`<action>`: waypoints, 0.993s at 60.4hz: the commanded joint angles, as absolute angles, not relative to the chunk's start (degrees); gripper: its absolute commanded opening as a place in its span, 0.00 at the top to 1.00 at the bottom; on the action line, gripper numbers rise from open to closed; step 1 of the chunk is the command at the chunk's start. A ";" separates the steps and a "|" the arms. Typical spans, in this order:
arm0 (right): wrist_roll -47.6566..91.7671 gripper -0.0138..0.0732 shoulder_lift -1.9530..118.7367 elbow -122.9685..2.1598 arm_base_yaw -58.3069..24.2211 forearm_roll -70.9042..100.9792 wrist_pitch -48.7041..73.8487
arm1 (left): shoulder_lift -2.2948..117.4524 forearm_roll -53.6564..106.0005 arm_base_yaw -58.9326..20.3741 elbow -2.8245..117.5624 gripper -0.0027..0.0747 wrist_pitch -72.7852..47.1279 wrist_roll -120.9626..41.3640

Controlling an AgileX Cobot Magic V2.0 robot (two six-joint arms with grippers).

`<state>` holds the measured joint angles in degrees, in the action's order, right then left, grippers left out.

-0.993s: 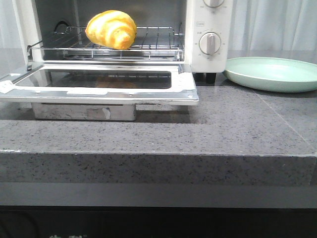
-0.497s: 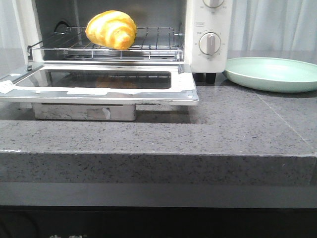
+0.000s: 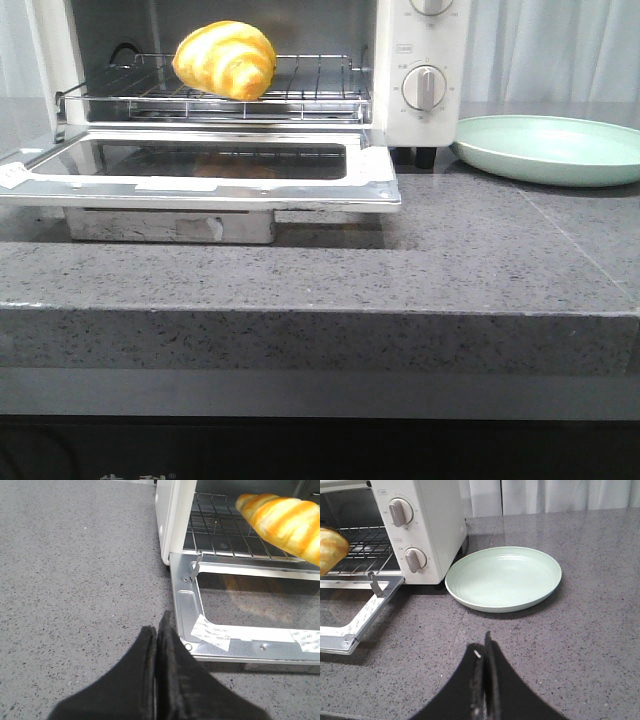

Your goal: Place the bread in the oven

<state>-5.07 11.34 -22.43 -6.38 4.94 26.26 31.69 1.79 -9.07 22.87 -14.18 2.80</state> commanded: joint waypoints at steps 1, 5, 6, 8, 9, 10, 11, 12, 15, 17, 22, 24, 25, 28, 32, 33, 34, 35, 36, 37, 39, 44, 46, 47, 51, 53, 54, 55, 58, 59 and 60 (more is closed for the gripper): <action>-4.59 0.92 11.88 -23.81 -6.18 4.58 21.10 | 31.72 2.25 -8.89 24.40 0.99 -9.39 3.13; -4.59 0.92 11.88 -23.81 -6.18 4.58 21.10 | 31.72 2.25 -8.89 24.40 0.99 -9.39 3.13; -4.59 0.92 11.88 -23.81 -6.18 4.58 21.10 | 31.72 2.25 -8.89 24.40 0.99 -9.39 3.13; -4.59 0.92 11.88 -23.81 -6.18 4.58 21.10 | 31.72 2.25 -8.89 24.40 0.99 -9.39 3.13; -4.59 0.92 11.88 -23.81 -6.18 4.58 21.10 | 31.72 2.25 -8.89 24.40 0.99 -9.39 3.13; -4.59 0.92 11.88 -23.81 -6.18 4.58 21.10 | 31.72 2.25 -8.89 24.40 0.99 -9.39 3.13; -4.59 0.92 11.88 -23.81 -6.18 4.58 21.10 | 31.72 2.25 -8.89 24.40 0.99 -9.39 3.13; -4.59 0.92 11.88 -23.81 -6.18 4.58 21.10 | 31.72 2.25 -8.89 24.40 0.99 -9.39 3.13; -4.59 0.92 11.88 -23.81 -6.18 4.58 21.10 | 31.45 2.25 -8.89 23.85 0.99 -8.98 3.13; -4.59 0.92 11.88 -23.81 -6.18 4.58 21.10 | 30.69 2.15 -8.89 23.07 0.99 -8.30 3.13; -4.59 0.92 11.88 -23.81 -6.18 4.58 21.10 | 26.62 2.25 -8.51 19.61 0.99 -7.31 3.13; -4.59 0.92 11.88 -23.81 -6.18 4.58 21.10 | 24.38 2.38 -8.01 17.92 0.99 -7.31 3.13; -4.59 0.92 11.88 -23.81 -6.18 4.58 21.10 | 22.93 2.38 -7.69 17.16 0.99 -7.31 3.13; -4.59 0.92 11.88 -23.81 -6.18 4.58 21.10 | 19.18 2.38 -6.79 13.93 0.99 -7.31 3.13; -4.59 0.92 11.88 -23.81 -6.18 4.58 21.10 | 13.51 2.38 -5.19 9.84 0.99 -7.31 3.13; -4.59 0.92 11.88 -23.81 -6.18 4.58 21.10 | 11.85 2.38 -4.85 9.09 0.99 -7.31 3.13; -4.59 0.92 11.88 -23.81 -6.18 4.58 21.10 | 10.78 2.38 -4.53 8.35 0.99 -7.31 3.13; -4.59 0.92 11.88 -23.81 -6.18 4.58 21.10 | 9.18 2.38 -4.05 7.30 0.99 -7.31 3.13; -4.59 0.92 11.88 -23.81 -6.18 4.58 21.10 | 8.15 2.38 -3.74 6.63 0.99 -7.31 3.13; -4.59 0.92 11.88 -23.81 -6.18 4.58 21.10 | 6.64 2.38 -3.30 5.69 0.99 -7.31 3.13; -4.59 0.92 11.88 -23.81 -6.18 4.58 21.10 | 4.23 2.56 -2.63 4.28 0.99 -7.31 3.13; -4.59 0.92 11.88 -23.81 -6.18 4.58 21.10 | -0.39 3.75 -1.41 1.73 0.99 -7.31 3.13; -4.59 0.92 11.88 -23.81 -6.18 4.58 21.10 | -1.74 3.82 -0.96 0.83 0.99 -7.31 3.13; -4.59 0.92 11.88 -23.81 -6.18 4.58 21.05 | -1.43 3.82 -0.82 0.36 0.99 -6.55 3.13; -4.59 0.92 11.88 -23.81 -6.18 4.58 21.05 | -0.74 3.82 -0.36 -0.65 0.99 -5.16 3.13; -4.59 0.92 11.88 -23.81 -6.18 4.58 21.05 | -0.74 3.82 -0.36 -0.65 0.99 -6.25 3.13; -4.59 0.92 11.88 -23.81 -6.18 4.58 21.05 | -0.74 3.82 -0.36 -0.65 0.99 -6.25 3.13; -4.59 0.92 11.88 -23.81 -6.18 4.58 21.05 | -0.74 3.82 -0.36 -0.65 0.99 -6.02 3.13; -4.59 0.92 11.88 -23.81 -6.18 4.58 21.05 | -0.74 3.69 -0.36 -0.65 0.99 -6.02 3.13; -4.59 0.92 11.88 -23.81 -6.18 4.58 21.05 | -0.74 3.69 -0.36 -0.65 0.99 -6.02 3.13; -4.59 0.92 11.88 -23.81 -6.18 4.58 21.05 | -0.74 3.69 -0.36 -0.65 0.99 -6.02 3.13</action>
<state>-5.07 11.34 -22.43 -6.38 4.94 26.02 -0.19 3.10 -0.36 -0.24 -11.03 2.80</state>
